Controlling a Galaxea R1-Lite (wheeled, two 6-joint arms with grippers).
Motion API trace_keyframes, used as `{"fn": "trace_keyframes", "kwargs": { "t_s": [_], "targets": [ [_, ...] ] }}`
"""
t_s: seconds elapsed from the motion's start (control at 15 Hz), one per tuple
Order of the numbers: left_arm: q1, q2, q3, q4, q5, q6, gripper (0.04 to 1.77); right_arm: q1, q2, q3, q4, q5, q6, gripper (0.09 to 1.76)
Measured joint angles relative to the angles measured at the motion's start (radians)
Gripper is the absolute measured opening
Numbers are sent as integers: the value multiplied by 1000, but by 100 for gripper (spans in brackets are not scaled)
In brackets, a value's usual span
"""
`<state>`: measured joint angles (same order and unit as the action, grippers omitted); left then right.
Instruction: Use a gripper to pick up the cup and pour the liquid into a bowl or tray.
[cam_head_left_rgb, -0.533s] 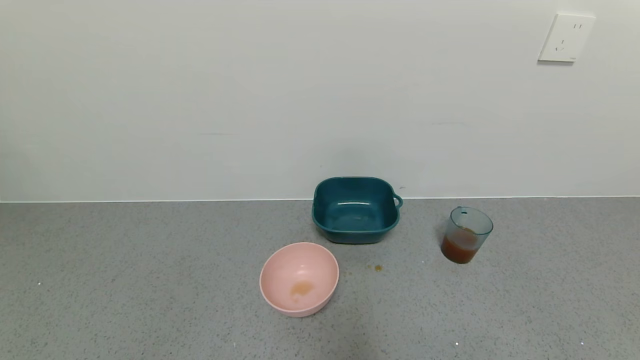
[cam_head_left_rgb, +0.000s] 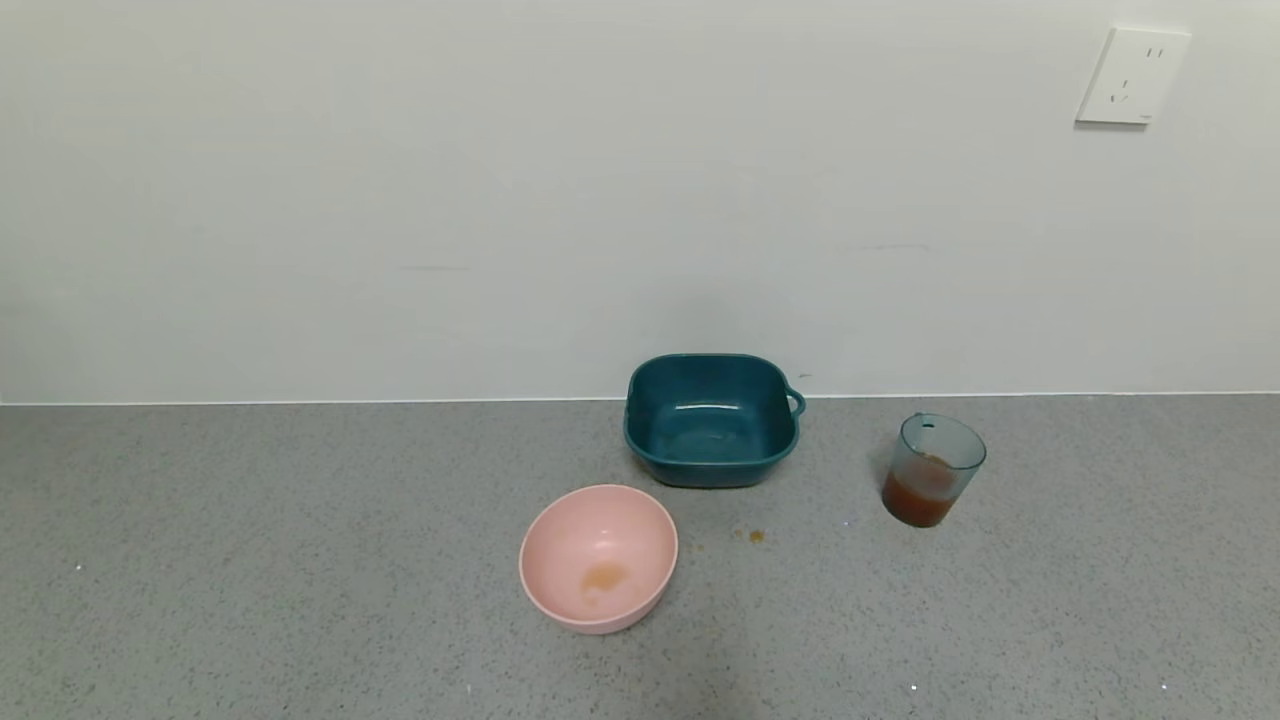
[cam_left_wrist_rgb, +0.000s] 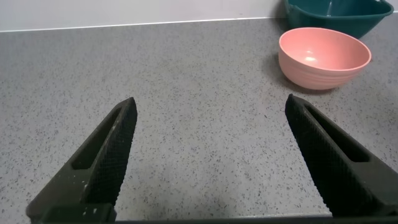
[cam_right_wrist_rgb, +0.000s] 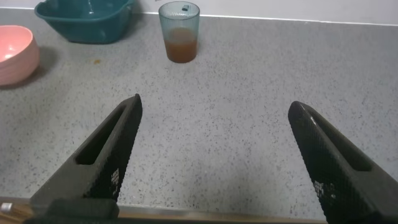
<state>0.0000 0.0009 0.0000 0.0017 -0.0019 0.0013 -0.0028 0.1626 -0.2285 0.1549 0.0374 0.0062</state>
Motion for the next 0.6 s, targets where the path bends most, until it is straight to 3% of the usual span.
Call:
{"fn": "trace_keyframes", "kwargs": {
  "t_s": [0.27, 0.6],
  "targets": [
    [0, 0, 0, 0, 0, 0, 172, -6, 256, -105, -15, -1, 1, 171],
    [0, 0, 0, 0, 0, 0, 172, 10, 637, -158, -180, 0, 1, 171]
  ]
}}
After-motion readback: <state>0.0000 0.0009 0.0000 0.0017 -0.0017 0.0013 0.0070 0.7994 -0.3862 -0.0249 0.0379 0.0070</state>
